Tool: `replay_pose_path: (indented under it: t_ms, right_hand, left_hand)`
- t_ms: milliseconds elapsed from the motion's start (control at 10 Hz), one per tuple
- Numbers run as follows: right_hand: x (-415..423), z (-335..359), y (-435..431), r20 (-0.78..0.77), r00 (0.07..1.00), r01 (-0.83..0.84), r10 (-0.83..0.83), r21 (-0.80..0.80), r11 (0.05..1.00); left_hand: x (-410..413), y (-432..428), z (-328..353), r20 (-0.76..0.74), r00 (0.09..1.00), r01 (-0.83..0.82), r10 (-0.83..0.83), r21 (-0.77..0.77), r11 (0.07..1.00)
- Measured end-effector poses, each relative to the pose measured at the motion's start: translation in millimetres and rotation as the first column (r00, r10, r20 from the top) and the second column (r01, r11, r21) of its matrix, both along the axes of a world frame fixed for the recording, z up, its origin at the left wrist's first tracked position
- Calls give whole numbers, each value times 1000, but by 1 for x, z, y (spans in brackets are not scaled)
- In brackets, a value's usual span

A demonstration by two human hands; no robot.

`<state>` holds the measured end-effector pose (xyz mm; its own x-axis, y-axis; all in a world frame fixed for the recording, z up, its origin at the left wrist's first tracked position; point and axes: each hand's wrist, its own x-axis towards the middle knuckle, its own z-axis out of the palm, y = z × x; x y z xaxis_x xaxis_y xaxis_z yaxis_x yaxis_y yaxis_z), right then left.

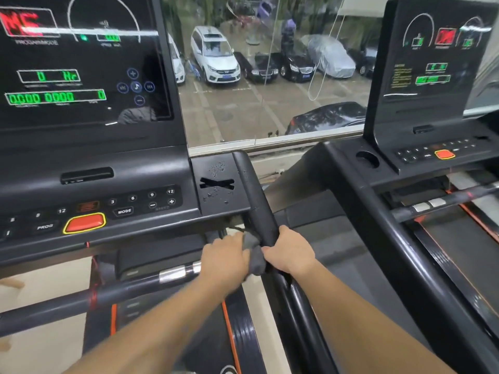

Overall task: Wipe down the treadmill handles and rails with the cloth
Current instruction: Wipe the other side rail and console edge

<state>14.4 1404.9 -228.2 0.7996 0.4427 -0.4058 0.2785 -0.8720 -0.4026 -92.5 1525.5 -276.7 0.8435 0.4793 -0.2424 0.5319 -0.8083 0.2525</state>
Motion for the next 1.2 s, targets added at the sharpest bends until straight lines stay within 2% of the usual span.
replay_pose_path:
  t_ms: [100, 200, 300, 400, 500, 600, 700, 800, 900, 1000, 1100, 1200]
  right_hand:
    - [5, 0, 0, -17, 1000, 25, -25, 7, 1000]
    - [9, -1, 2, -50, 998, 42, -42, 7, 999]
    - [11, -3, 3, -44, 998, 36, -36, -15, 999]
    - [10, 0, 5, -48, 998, 32, -33, -20, 999]
    - [8, -1, 4, -39, 999, 16, -16, -17, 1000]
    - [7, -5, -1, -20, 1000, 20, -20, 0, 1000]
    - [7, -6, -3, 6, 1000, 25, -25, 4, 1000]
    - [6, -8, -1, 58, 998, 17, -17, -4, 1000]
    - [5, -10, 0, 110, 994, 9, -5, -44, 999]
    - [7, -8, 0, 60, 998, -5, 8, -50, 999]
    - [7, -5, 3, 36, 999, -2, 4, -61, 998]
    - [5, -4, 7, 52, 999, -4, 8, -85, 996]
  left_hand:
    - [-42, -33, -18, 92, 984, 131, -150, 184, 974]
    - [-36, -19, -19, 140, 960, 195, -244, 294, 936]
    - [-14, -9, -3, 27, 976, 206, -218, 229, 951]
    - [11, 15, 15, -37, 999, 22, -27, -132, 991]
    - [27, 25, 24, -119, 993, -54, 12, -358, 932]
    - [-5, -6, 13, 9, 1000, 27, -27, -12, 1000]
    - [-34, -29, -10, 85, 988, 109, -128, 201, 973]
    - [-12, -22, -9, 47, 997, 49, -62, 242, 969]
    - [13, -10, 2, -34, 996, 82, -77, 177, 981]
    - [27, 13, 11, -110, 990, 76, -89, -121, 990]
    - [44, 33, 18, -258, 962, -208, 86, -493, 845]
    - [51, 32, 12, -259, 961, -213, 93, -488, 846]
